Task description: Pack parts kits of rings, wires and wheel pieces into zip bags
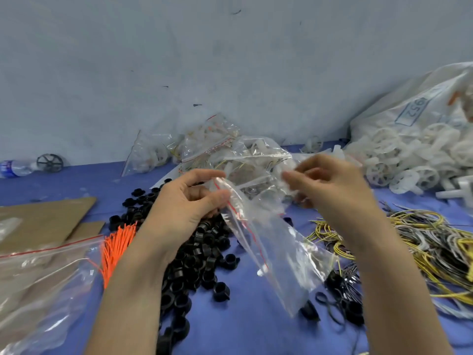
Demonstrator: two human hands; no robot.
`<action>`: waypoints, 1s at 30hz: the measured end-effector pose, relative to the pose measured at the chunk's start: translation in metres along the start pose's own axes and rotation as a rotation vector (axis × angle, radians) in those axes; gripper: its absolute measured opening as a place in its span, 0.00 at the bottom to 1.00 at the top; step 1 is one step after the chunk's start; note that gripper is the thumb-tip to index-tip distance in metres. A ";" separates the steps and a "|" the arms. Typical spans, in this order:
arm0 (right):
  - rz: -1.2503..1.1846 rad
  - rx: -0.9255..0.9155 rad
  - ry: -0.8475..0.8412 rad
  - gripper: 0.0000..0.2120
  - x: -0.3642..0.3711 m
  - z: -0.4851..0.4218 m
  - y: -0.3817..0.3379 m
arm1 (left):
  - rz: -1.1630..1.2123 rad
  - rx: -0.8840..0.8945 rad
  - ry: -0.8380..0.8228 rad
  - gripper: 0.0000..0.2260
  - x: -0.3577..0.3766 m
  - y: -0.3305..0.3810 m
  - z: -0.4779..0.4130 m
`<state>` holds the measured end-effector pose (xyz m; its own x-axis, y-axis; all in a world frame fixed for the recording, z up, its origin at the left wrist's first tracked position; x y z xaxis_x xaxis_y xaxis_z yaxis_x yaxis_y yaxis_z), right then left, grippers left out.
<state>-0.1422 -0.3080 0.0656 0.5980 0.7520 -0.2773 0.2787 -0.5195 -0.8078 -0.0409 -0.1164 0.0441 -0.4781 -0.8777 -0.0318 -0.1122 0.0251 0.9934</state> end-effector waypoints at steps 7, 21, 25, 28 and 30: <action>0.026 -0.143 -0.321 0.07 0.042 0.011 -0.029 | -0.096 0.224 0.097 0.11 0.023 0.015 0.008; -0.157 -0.100 0.105 0.32 0.027 0.002 -0.006 | -0.747 0.324 -0.080 0.08 0.042 0.026 0.028; -0.243 -0.051 0.225 0.28 0.025 -0.001 0.001 | -0.865 0.290 0.037 0.06 0.029 0.024 0.023; -0.317 -0.047 0.309 0.19 0.022 -0.004 0.006 | -0.889 0.249 0.134 0.12 0.014 0.020 0.018; -0.450 -0.029 0.226 0.18 0.022 -0.004 0.011 | -0.815 0.228 0.259 0.17 0.008 0.017 0.015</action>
<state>-0.1228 -0.2990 0.0532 0.5607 0.7991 0.2168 0.5652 -0.1780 -0.8056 -0.0595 -0.1157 0.0592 0.0360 -0.7442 -0.6670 -0.5159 -0.5854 0.6254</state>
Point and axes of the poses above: each hand's wrist, its own z-axis away from the middle knuckle, its own x-axis out of the palm, y = z × x, the point moved 2 cm from there along -z, towards the middle knuckle, and after that the axes turned 10 degrees about -x, right-handed, at the moved point
